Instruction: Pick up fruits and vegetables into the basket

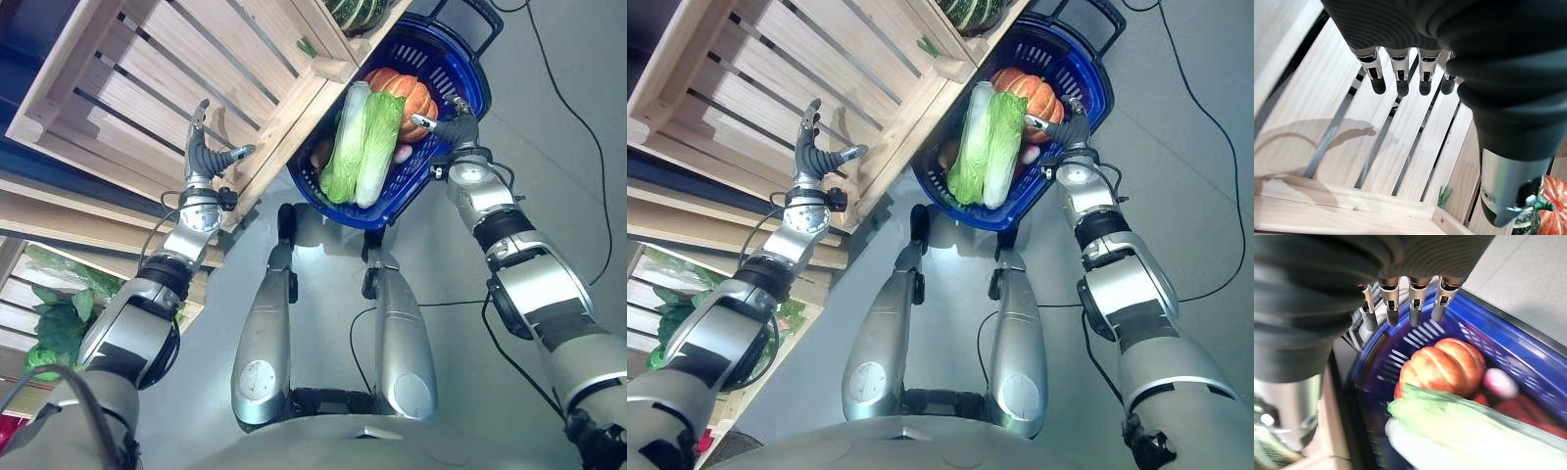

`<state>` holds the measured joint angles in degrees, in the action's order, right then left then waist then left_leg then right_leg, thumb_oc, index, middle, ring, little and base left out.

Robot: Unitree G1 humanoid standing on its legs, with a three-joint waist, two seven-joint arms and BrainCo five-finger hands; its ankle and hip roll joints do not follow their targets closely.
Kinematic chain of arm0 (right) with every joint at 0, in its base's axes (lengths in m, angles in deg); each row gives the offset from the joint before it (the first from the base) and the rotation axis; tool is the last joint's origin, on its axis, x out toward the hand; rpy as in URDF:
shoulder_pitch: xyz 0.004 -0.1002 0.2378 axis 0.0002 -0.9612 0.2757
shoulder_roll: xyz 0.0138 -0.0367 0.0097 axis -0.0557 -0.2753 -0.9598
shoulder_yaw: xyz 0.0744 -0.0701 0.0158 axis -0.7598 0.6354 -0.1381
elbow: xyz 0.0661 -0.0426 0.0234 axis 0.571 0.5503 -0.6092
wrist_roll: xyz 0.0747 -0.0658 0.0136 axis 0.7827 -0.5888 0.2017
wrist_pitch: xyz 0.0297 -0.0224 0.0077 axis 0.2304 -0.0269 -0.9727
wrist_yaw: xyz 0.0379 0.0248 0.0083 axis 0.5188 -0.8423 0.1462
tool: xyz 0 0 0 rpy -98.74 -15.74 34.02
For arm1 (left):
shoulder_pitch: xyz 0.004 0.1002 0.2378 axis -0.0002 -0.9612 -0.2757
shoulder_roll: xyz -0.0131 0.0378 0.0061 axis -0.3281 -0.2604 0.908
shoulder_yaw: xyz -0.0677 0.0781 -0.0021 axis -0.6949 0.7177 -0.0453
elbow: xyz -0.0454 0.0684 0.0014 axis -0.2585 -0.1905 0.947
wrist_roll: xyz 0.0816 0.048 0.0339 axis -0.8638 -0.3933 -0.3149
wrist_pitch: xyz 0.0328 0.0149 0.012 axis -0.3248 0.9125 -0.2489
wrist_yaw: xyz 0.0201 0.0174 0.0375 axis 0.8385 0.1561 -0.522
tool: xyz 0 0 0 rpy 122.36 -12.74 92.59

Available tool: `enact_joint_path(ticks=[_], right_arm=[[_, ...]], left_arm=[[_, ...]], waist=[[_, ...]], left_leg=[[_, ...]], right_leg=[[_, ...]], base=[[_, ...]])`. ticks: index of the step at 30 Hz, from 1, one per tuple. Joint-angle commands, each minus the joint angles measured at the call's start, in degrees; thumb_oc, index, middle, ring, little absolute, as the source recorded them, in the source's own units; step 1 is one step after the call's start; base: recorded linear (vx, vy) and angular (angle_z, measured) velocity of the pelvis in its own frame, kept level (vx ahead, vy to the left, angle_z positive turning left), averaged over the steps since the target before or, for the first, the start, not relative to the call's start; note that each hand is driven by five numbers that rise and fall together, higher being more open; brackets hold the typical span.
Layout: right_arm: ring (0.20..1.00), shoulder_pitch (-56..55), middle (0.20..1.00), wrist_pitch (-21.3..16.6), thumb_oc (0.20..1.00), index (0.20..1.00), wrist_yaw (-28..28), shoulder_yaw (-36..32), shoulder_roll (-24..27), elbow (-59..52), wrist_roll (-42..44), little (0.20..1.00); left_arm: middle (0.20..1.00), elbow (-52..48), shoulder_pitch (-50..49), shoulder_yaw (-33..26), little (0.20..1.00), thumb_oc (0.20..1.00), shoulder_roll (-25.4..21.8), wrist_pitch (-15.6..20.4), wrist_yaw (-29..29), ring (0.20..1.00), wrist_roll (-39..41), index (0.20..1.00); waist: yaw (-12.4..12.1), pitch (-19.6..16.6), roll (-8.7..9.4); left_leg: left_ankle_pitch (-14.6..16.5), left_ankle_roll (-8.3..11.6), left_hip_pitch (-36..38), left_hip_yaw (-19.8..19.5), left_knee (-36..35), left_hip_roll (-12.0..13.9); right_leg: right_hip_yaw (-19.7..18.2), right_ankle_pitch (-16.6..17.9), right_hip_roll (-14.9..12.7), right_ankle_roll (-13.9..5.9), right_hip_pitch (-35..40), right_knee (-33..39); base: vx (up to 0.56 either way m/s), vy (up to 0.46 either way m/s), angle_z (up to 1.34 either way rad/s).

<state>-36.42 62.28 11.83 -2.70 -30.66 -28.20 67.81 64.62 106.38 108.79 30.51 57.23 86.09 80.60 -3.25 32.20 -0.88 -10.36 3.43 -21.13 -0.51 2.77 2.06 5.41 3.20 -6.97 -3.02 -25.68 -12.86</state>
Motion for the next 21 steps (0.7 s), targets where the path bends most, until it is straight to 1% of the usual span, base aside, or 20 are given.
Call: enact_joint_path(ticks=[1, 4, 6, 8, 11, 14, 16, 18, 19, 21], right_arm=[[1.000, -5.57, 1.000, -4.84, 1.000, 1.000, 2.10, -1.35, 2.80, -4.51, -2.09, 1.000], [1.000, -11.84, 1.000, -5.67, 1.000, 1.000, 1.91, -2.50, 2.47, -6.84, -2.40, 1.000], [1.000, -18.45, 1.000, -5.60, 1.000, 1.000, 0.86, -3.95, 1.90, -8.79, -1.91, 1.000], [1.000, -23.70, 1.000, -6.28, 1.000, 1.000, -0.22, -5.39, 1.24, -8.96, -2.44, 1.000], [1.000, -30.53, 1.000, -5.89, 1.000, 1.000, -2.49, -7.52, 0.46, -8.34, -3.60, 1.000], [1.000, -36.48, 1.000, -5.33, 1.000, 1.000, -5.16, -9.45, -1.18, -4.96, -5.26, 1.000], [1.000, -39.02, 1.000, -4.16, 1.000, 1.000, -6.11, -9.99, -2.73, -2.21, -6.27, 1.000], [1.000, -40.85, 1.000, -3.29, 1.000, 1.000, -7.54, -10.84, -4.32, 1.35, -6.57, 1.000], [1.000, -41.28, 1.000, -3.21, 1.000, 1.000, -8.47, -11.10, -4.63, 3.04, -6.32, 1.000], [1.000, -42.66, 1.000, -2.21, 1.000, 1.000, -10.27, -11.87, -5.63, 6.51, -7.58, 1.000]], left_arm=[[1.000, 0.27, -5.66, -1.65, 1.000, 1.000, 1.06, 1.35, -1.46, 1.000, -3.89, 1.000], [1.000, 1.74, -10.70, -1.30, 1.000, 1.000, 1.27, 1.34, -3.50, 1.000, -5.63, 1.000], [1.000, 3.68, -15.83, -2.13, 1.000, 1.000, 1.28, 1.00, -7.06, 1.000, -5.55, 1.000], [1.000, 5.28, -19.84, -3.03, 1.000, 1.000, 1.89, 0.78, -9.55, 1.000, -6.20, 1.000], [1.000, 7.48, -24.98, -4.49, 1.000, 1.000, 2.92, -0.13, -13.53, 1.000, -7.12, 1.000], [1.000, 11.54, -29.57, -5.88, 1.000, 1.000, 4.09, -0.83, -17.72, 1.000, -8.40, 1.000], [1.000, 14.33, -31.60, -7.24, 1.000, 1.000, 4.84, -2.08, -20.51, 1.000, -7.92, 1.000], [1.000, 17.28, -32.83, -8.21, 1.000, 1.000, 5.40, -2.80, -23.10, 1.000, -8.44, 1.000], [1.000, 18.75, -33.10, -8.14, 1.000, 1.000, 5.56, -2.25, -23.61, 1.000, -8.64, 1.000], [1.000, 21.32, -33.89, -8.25, 1.000, 1.000, 6.01, -2.67, -25.56, 1.000, -9.57, 1.000]], waist=[[0.67, -5.20, -0.90], [1.00, -8.29, -0.56], [1.32, -11.50, -0.05], [1.47, -13.75, 0.17], [1.56, -16.90, 0.34], [1.72, -20.46, 0.47], [1.88, -22.26, 0.59], [2.01, -23.41, 0.75], [2.09, -23.70, 0.78], [2.29, -24.54, 0.81]], left_leg=[[6.99, 0.39, 4.61, 0.06, 0.18, -2.52], [7.07, 0.61, 8.21, 0.36, -2.14, -2.08], [7.33, 0.65, 11.89, 0.75, -3.90, -1.76], [7.67, 0.48, 14.13, 1.03, -4.44, -1.62], [8.16, 0.21, 16.85, 1.64, -4.88, -1.35], [8.63, -0.04, 19.88, 2.29, -5.60, -0.89], [9.05, -0.16, 21.65, 2.66, -5.99, -0.67], [9.38, -0.26, 23.17, 2.84, -6.48, -0.53], [9.48, -0.23, 23.63, 2.96, -6.65, -0.38], [9.80, -0.21, 24.63, 3.19, -7.06, -0.13]], right_leg=[[2.67, 0.45, -1.21, -4.56, 7.16, 5.38], [2.88, 0.65, -1.22, -4.55, 11.57, 8.24], [3.15, 0.67, -1.14, -4.62, 15.99, 10.67], [3.26, 0.56, -1.03, -4.68, 18.42, 11.56], [3.43, 0.51, -1.07, -4.85, 21.21, 12.53], [3.62, 0.33, -1.02, -4.96, 24.15, 13.40], [3.60, 0.20, -1.03, -5.05, 25.67, 13.87], [3.52, -0.02, -0.96, -5.10, 27.09, 14.28], [3.58, -0.07, -0.97, -5.16, 27.54, 14.44], [3.81, -0.27, -1.04, -5.33, 28.55, 14.78]], base=[[0.12, 0.019, -0.06], [0.13, -0.001, -0.03], [0.17, -0.014, 0.01], [0.16, -0.007, 0.00], [0.16, 0.009, -0.02], [0.20, 0.007, -0.05], [0.17, 0.001, -0.06], [0.12, -0.009, -0.06], [0.09, -0.014, -0.08], [0.08, -0.009, -0.08]])
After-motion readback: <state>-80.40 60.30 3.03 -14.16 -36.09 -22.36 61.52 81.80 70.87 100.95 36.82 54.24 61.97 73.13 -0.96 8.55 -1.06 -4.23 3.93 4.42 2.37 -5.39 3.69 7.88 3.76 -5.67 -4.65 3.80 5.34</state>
